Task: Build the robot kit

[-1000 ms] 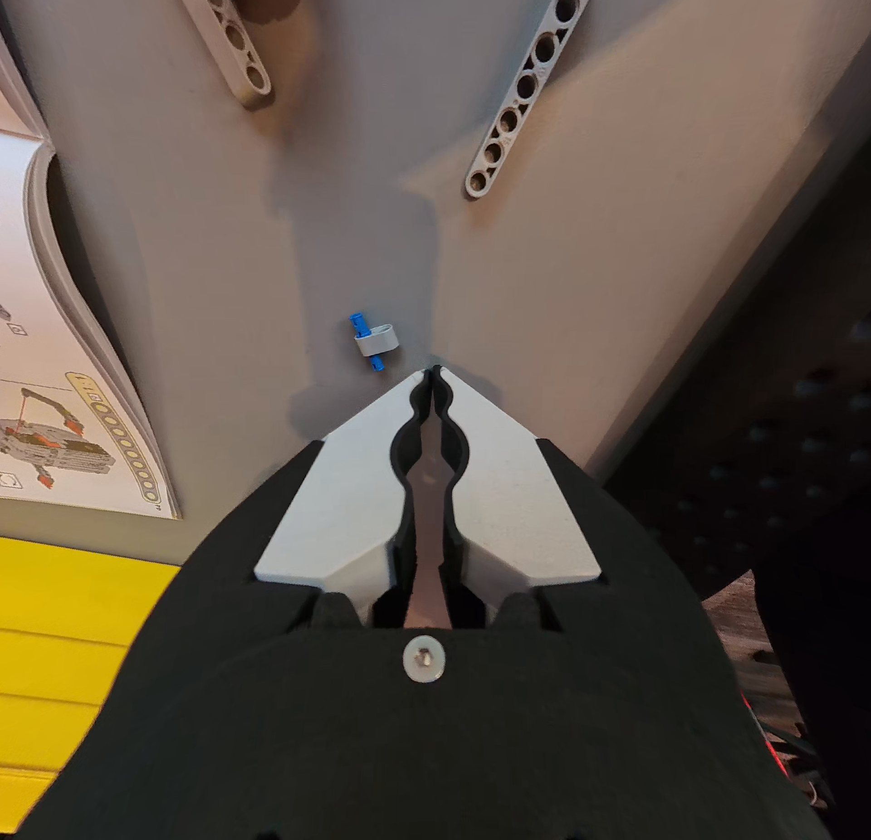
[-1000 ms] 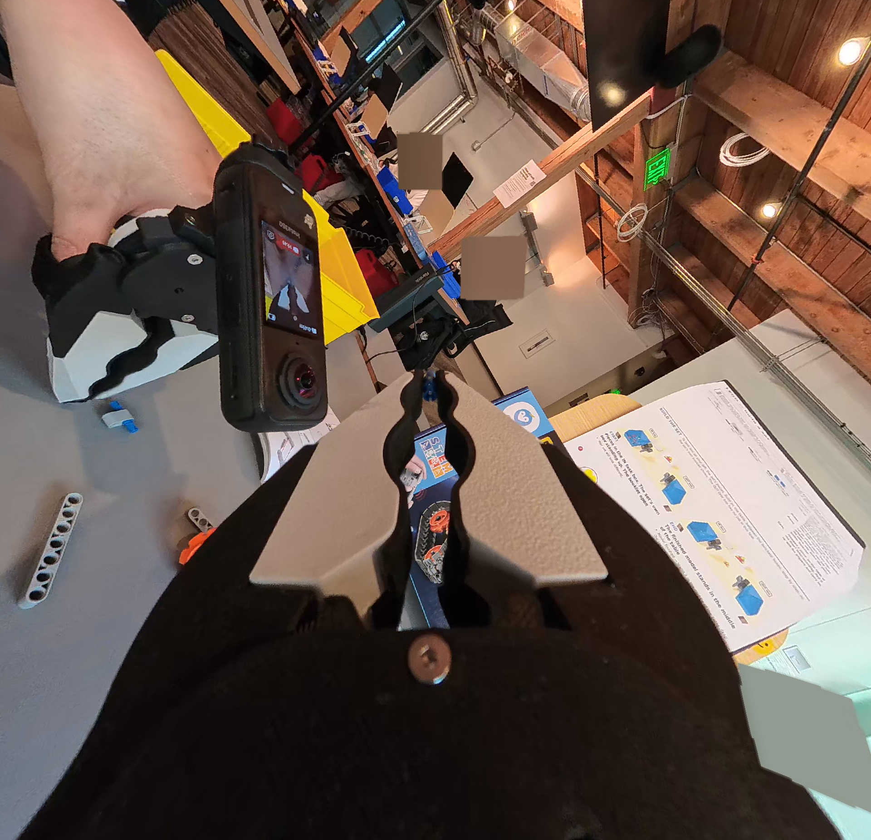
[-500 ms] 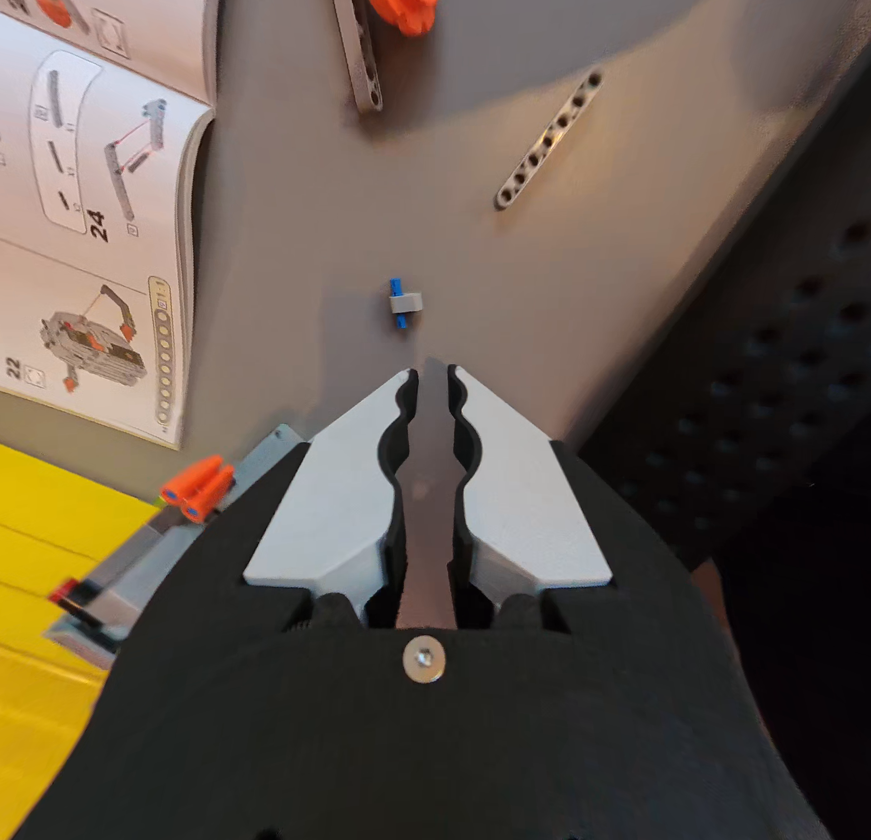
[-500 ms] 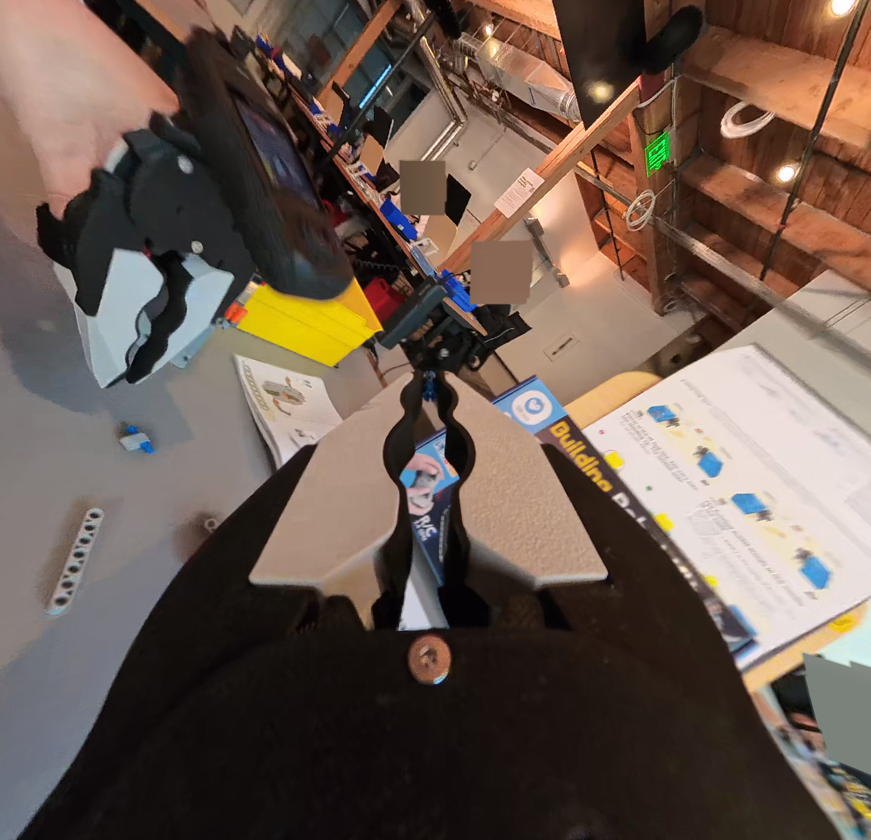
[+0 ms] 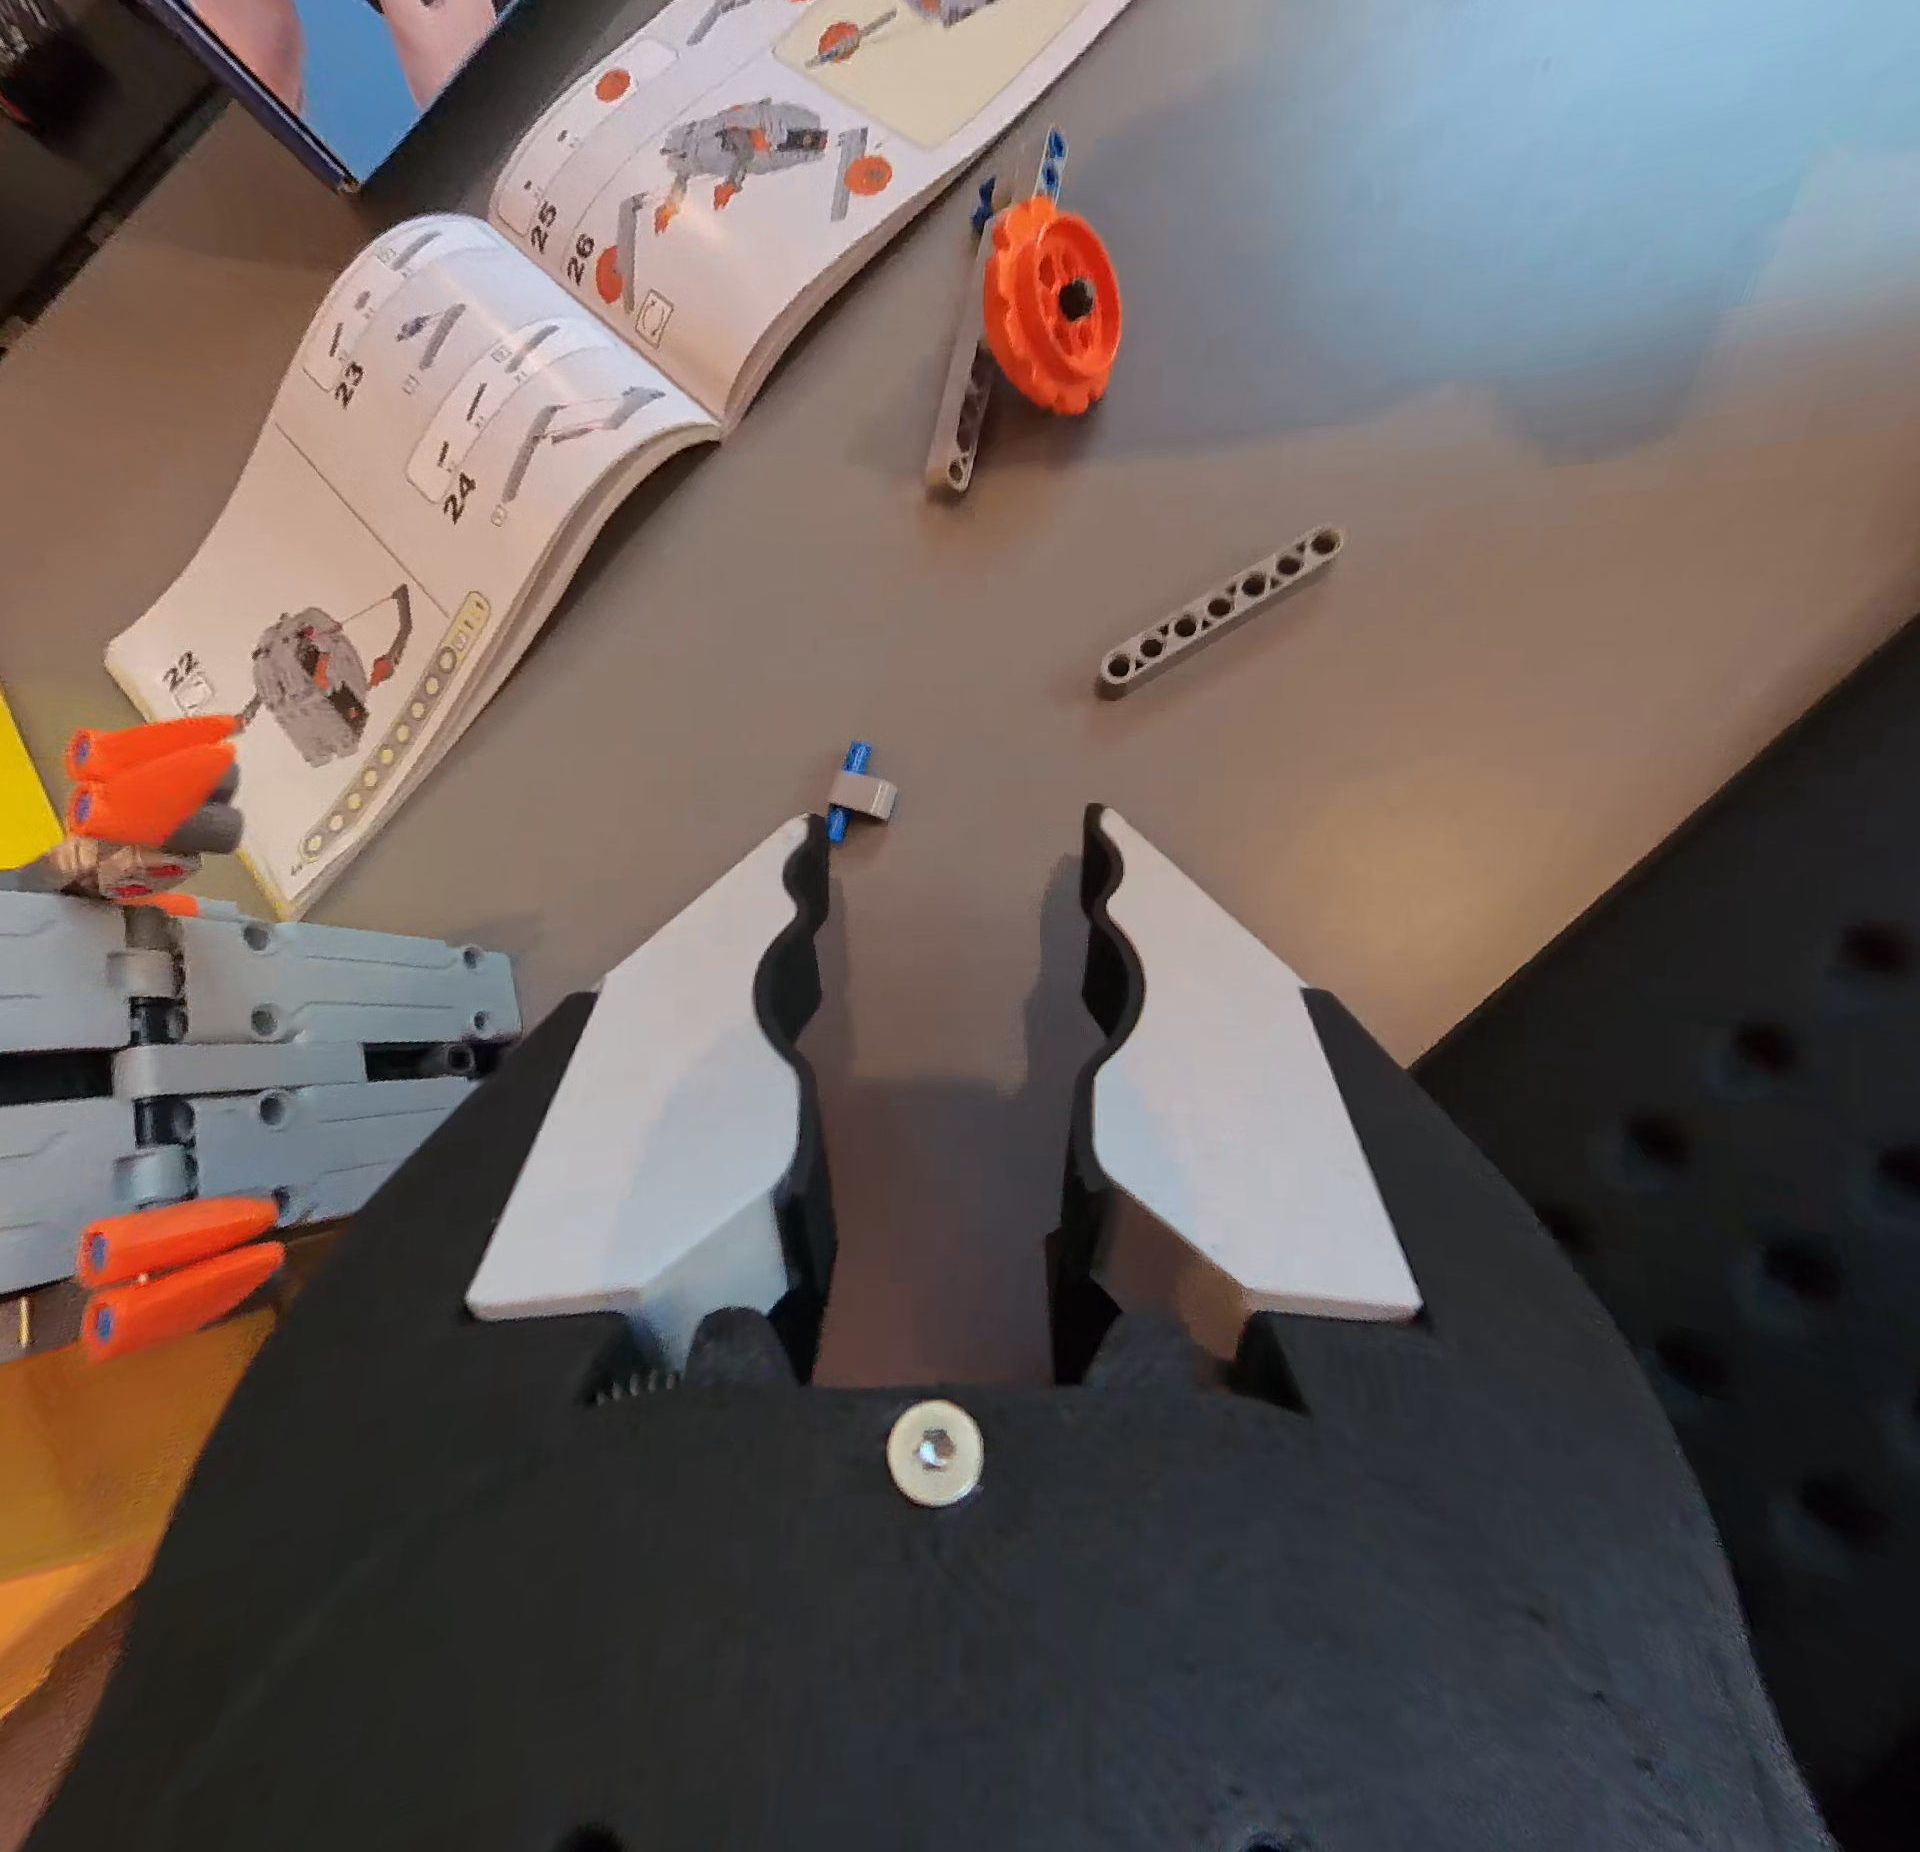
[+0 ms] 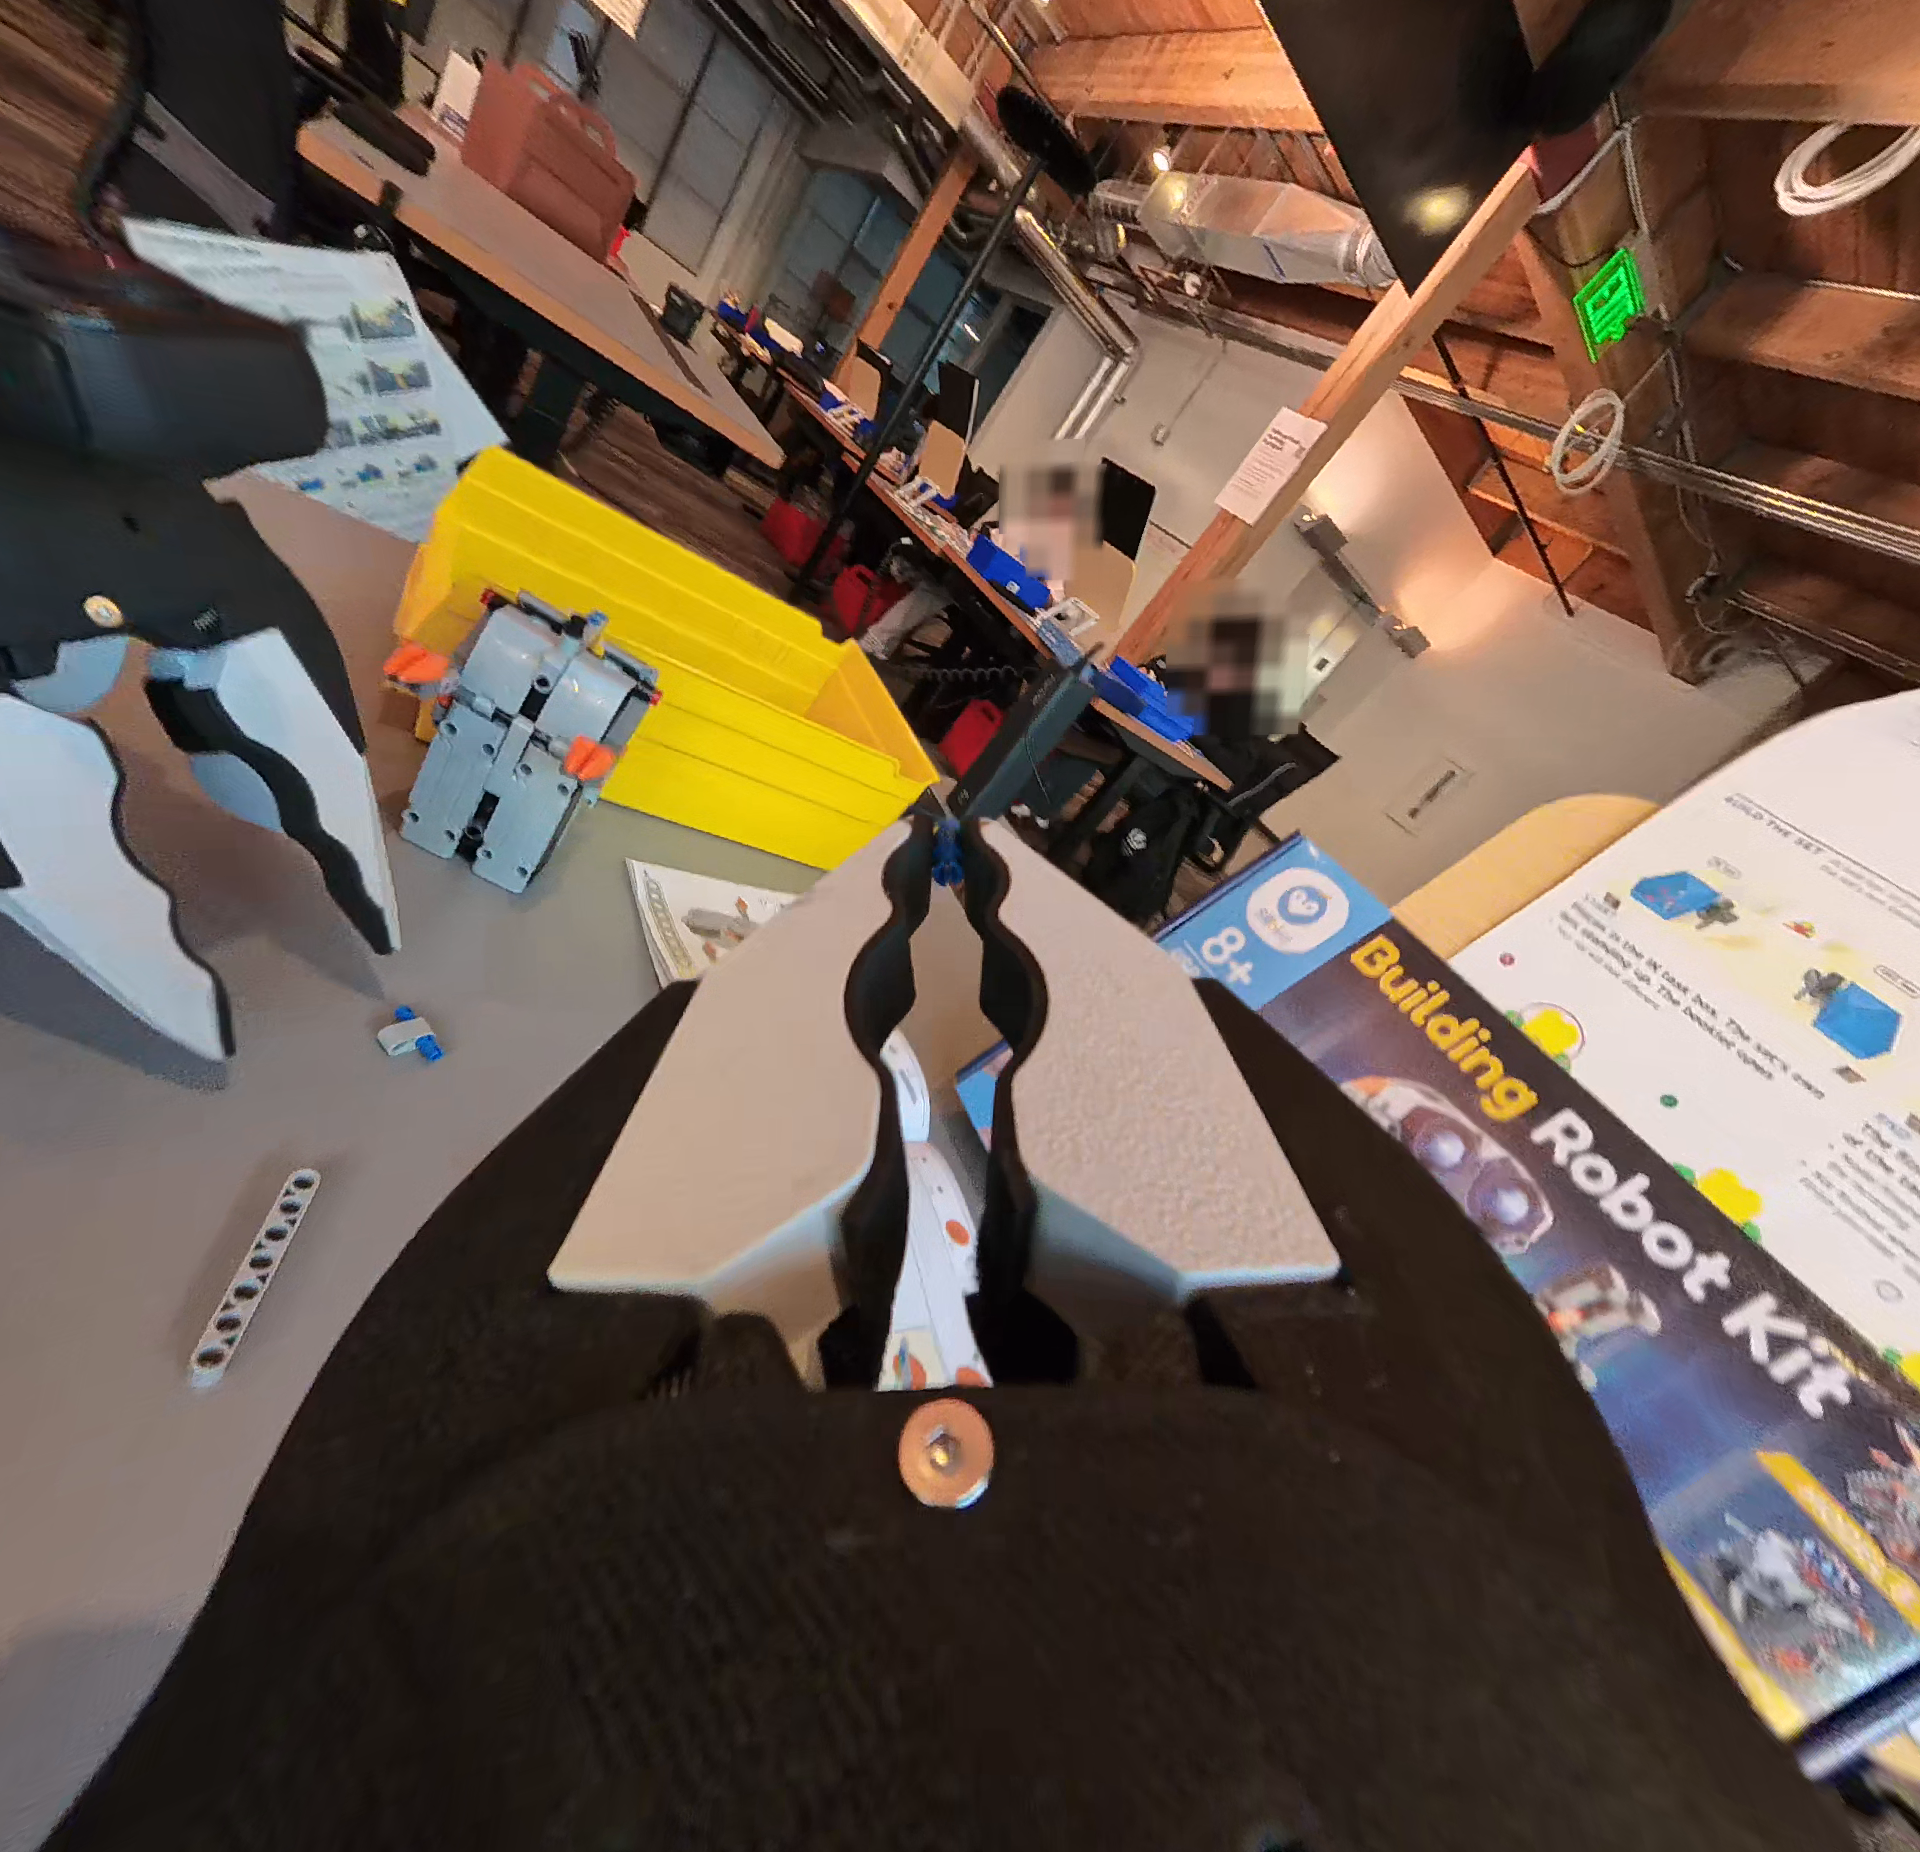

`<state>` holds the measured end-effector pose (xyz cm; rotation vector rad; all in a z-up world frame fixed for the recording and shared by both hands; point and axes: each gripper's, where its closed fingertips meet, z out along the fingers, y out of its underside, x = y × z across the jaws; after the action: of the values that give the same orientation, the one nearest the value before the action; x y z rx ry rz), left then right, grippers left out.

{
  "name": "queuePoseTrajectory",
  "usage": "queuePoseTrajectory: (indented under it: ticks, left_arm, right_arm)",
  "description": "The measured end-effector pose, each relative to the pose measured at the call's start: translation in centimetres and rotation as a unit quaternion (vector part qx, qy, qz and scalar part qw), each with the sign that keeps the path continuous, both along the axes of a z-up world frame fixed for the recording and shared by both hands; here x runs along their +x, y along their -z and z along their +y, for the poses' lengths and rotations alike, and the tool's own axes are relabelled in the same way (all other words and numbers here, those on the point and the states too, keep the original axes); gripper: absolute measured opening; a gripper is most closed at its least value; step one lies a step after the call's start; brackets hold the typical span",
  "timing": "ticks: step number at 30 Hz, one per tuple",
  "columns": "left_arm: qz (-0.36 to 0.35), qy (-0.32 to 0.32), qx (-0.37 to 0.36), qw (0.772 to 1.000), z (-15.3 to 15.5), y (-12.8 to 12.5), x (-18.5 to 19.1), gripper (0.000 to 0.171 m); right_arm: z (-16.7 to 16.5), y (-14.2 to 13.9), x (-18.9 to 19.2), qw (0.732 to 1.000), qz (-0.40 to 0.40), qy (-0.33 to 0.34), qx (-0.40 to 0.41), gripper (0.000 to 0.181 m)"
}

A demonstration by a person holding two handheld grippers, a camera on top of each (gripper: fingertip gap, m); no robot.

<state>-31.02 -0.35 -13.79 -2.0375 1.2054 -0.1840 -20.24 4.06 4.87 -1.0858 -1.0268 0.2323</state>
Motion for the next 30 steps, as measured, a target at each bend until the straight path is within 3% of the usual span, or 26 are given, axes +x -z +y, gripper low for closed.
queuePoseTrajectory:
  ticks: [6, 8, 10, 14, 17, 20, 25, 30]
  left_arm:
    - [-0.011, 0.009, 0.043, 0.999, 2.0, 0.5, 0.3, 0.035]
    - [-0.008, 0.022, 0.085, 0.996, 2.6, 0.3, 0.3, 0.026]
    - [0.009, 0.013, 0.076, 0.997, 2.9, 0.9, -0.2, 0.031]
    - [-0.024, 0.006, 0.009, 1.0, 2.7, 2.1, -0.1, 0.033]
    - [-0.03, -0.004, 0.014, 0.999, 3.3, 2.1, -0.4, 0.033]
    - [-0.051, 0.019, -0.003, 0.999, 2.7, 2.4, 0.0, 0.019]
    - [-0.081, 0.022, -0.014, 0.996, 3.1, 2.4, 0.0, 0.026]
    - [-0.094, 0.035, -0.04, 0.994, 2.7, 2.5, 0.3, 0.018]
  right_arm:
    - [0.4, -4.9, 0.7, 0.998, -0.012, -0.047, 0.03, 0.003]
    - [0.1, -6.3, 1.4, 0.998, 0.014, -0.052, 0.045, 0.003]
    - [-1.1, -7.2, 2.3, 0.993, 0.05, -0.068, 0.085, 0.003]
    - [-0.6, -6.0, 2.9, 0.996, 0.012, -0.061, 0.059, 0.003]
    - [-1.3, -5.9, 2.6, 0.995, 0.024, -0.091, 0.039, 0.003]
    - [-2.2, -5.5, 1.8, 0.992, 0.02, -0.122, 0.018, 0.003]
    - [-3.4, -6.0, 1.2, 0.99, 0.014, -0.138, 0.025, 0.003]
    - [-3.9, -6.7, 1.6, 0.99, 0.015, -0.135, 0.035, 0.003]
